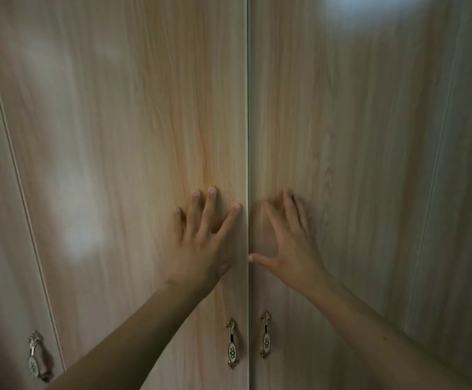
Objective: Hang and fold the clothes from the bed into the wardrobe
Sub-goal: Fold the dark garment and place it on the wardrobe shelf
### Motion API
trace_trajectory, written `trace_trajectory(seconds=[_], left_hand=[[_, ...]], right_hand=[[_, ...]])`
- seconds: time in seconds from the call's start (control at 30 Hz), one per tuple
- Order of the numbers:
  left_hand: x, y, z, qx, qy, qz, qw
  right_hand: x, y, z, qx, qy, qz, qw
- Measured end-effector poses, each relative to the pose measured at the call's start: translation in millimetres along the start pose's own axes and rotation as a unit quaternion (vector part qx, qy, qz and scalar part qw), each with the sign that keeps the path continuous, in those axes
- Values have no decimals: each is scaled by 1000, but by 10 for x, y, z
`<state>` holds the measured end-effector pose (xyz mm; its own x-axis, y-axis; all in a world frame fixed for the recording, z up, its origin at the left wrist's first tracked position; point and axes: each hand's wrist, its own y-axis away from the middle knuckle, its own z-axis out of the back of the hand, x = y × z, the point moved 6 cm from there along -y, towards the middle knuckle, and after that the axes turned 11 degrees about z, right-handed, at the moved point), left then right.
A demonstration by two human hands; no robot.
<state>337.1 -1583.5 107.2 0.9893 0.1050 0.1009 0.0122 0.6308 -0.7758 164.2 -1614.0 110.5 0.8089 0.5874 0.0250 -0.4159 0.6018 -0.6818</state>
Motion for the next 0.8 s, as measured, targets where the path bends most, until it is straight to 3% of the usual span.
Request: trace_trajectory(seconds=[0.33, 0.57, 0.8], left_hand=[[-49, -90, -146, 17, 1, 12, 1000], [-31, -88, -156, 17, 3, 15, 1000], [-21, -103, -125, 19, 5, 7, 1000]], right_hand=[[-82, 4, -151, -20, 110, -14, 994], [-109, -12, -178, -31, 124, -16, 992], [-54, 5, -83, 19, 88, 3, 996]])
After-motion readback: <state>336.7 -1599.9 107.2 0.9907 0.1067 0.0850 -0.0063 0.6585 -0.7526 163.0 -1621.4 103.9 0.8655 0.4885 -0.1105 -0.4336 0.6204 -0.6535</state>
